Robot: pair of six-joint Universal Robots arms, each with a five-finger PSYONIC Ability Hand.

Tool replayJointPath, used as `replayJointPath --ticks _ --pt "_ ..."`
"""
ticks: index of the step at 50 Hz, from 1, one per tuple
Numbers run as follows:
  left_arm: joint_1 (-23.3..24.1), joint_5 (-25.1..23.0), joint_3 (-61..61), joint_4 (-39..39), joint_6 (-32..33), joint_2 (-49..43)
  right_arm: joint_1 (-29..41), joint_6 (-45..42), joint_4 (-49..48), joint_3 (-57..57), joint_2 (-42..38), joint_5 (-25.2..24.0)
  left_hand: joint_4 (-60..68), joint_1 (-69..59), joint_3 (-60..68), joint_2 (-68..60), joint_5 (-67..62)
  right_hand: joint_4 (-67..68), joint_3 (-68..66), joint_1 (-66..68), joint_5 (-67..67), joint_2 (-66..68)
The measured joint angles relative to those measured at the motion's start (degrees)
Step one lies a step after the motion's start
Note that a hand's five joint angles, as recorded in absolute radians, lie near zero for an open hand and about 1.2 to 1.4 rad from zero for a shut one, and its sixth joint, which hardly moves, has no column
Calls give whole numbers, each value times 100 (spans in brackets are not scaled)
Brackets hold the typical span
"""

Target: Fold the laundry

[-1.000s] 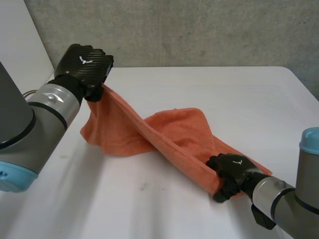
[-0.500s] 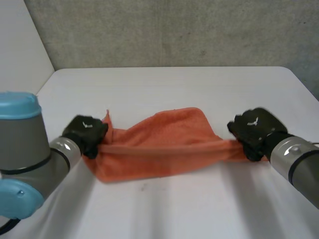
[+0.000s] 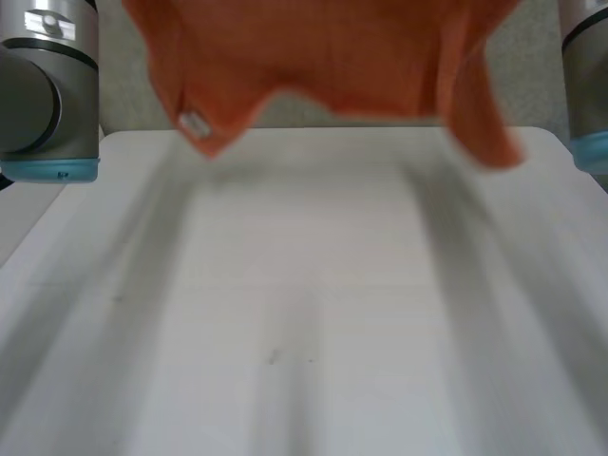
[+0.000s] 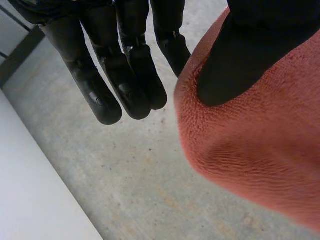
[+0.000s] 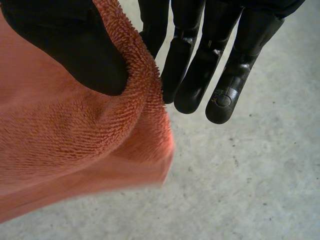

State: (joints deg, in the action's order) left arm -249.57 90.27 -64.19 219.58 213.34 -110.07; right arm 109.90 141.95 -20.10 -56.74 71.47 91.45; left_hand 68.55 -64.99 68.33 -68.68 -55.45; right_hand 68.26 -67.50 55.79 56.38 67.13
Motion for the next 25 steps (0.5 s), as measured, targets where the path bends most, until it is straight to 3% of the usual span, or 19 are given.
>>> replayJointPath --ticks 12,25 --pt "-197 23 -1927 -122 -174 -53 -21 50 545 -1865 176 -326 0 0 4 -3 0 0 -22 0 4 0" --pt "-292 3 -3285 -535 -105 -1011 -52 354 1899 -2623 -1148 -324 1 0 4 -5 0 -2 -27 -3 3 2"
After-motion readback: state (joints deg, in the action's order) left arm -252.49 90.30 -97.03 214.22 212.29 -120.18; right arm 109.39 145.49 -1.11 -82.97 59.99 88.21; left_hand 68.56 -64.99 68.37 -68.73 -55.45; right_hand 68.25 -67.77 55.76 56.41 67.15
